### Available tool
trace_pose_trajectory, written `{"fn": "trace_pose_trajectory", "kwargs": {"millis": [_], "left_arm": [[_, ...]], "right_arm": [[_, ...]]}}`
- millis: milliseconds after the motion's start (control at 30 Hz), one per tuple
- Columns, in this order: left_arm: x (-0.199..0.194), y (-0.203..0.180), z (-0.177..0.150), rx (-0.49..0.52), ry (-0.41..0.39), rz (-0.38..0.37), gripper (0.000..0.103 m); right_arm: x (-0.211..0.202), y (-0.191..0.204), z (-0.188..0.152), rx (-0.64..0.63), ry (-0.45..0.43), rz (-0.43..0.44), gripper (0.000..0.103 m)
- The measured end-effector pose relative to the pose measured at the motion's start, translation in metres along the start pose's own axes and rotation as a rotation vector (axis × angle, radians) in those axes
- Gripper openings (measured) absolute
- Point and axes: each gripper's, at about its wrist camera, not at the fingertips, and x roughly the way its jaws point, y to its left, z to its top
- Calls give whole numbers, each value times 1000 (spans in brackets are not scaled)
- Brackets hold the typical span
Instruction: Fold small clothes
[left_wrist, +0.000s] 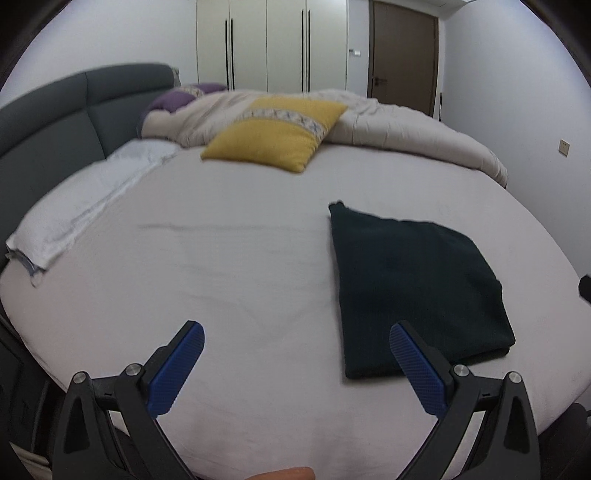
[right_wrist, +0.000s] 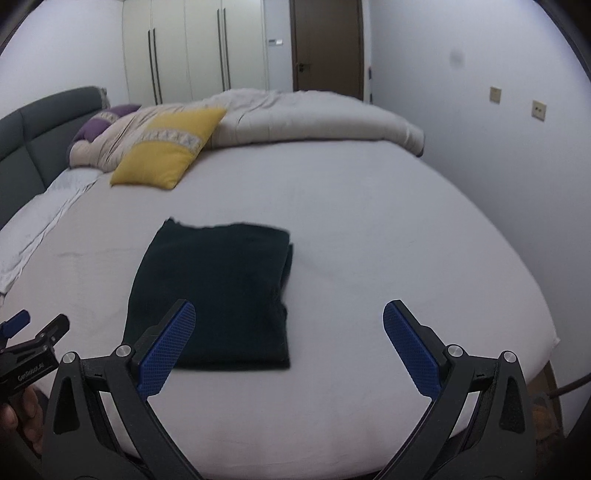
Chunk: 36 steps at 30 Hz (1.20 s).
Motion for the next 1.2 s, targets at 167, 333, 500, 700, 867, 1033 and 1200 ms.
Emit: {"fn": "trace_pose_trajectory", "kwargs": {"millis": [167, 333, 500, 700, 867, 1033, 1200], "left_arm": [[8, 1, -5, 1, 21, -6, 103], [17, 1, -8, -2, 46, -12, 103], [19, -2, -12, 12, 50, -12, 103], [23, -2, -14, 14, 62, -13, 103], [24, -2, -14, 19, 58, -10, 103], [26, -3, -16, 16, 63, -10, 103], [26, -2, -16, 14, 65, -9, 103]], "right_arm": [[23, 12, -16, -32, 16, 2, 103], [29, 15, -27, -39, 30, 4, 103], [32, 12, -30, -30, 48, 10, 103], [35, 15, -34, -35, 72, 14, 103], [41, 19, -39, -35, 89, 22, 103], [43, 24, -39, -41, 93, 24, 103], [46, 30, -40, -45, 100, 27, 103]]}}
